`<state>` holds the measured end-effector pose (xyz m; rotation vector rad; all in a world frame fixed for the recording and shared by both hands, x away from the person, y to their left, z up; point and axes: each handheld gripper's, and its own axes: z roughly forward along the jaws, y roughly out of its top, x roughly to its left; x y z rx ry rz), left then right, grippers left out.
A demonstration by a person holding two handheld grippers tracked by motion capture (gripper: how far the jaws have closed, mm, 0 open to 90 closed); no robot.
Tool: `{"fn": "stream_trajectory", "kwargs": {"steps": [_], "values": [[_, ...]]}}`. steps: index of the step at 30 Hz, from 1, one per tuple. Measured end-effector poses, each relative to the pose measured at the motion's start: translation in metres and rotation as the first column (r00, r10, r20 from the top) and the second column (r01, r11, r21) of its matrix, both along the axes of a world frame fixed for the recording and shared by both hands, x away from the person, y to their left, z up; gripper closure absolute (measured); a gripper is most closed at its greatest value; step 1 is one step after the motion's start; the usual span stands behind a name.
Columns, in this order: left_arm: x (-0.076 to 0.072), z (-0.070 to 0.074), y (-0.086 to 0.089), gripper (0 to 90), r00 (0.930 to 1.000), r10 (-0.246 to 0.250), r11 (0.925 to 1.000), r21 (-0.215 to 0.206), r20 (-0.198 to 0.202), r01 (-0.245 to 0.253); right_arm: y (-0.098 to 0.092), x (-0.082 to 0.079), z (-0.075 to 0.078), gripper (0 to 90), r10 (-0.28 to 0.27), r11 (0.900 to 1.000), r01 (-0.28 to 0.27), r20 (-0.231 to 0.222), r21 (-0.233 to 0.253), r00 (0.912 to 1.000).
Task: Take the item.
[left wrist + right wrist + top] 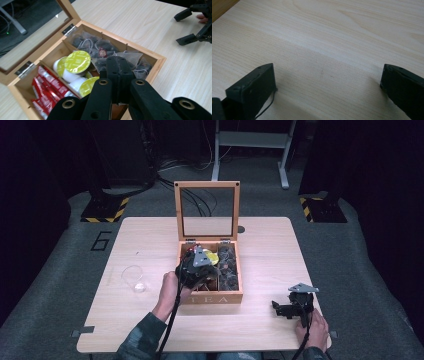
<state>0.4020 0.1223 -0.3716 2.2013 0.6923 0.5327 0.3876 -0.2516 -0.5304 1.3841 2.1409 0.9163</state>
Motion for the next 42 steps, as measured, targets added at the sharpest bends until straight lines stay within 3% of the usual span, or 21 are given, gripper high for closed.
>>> {"fn": "stream_trajectory", "kwargs": {"steps": [21, 27, 42], "values": [[-0.013, 0.018, 0.046, 89.9, 0.9945, 0.083, 0.9966, -0.009, 0.065, -0.082, 0.000, 0.000, 0.000, 0.0, 0.000, 1.000, 0.000, -0.002, -0.001, 1.0000], [-0.017, 0.024, 0.064, 89.9, 0.9892, 0.125, 0.9919, -0.035, 0.077, -0.122, 0.000, 0.000, 0.000, 0.0, 0.000, 1.000, 0.000, -0.001, -0.001, 1.0000], [-0.020, 0.026, 0.095, 89.9, 0.9785, 0.185, 0.9822, -0.046, 0.090, -0.182, 0.000, 0.000, 0.000, 0.0, 0.000, 1.000, 0.000, -0.001, -0.001, 1.0000]]}}
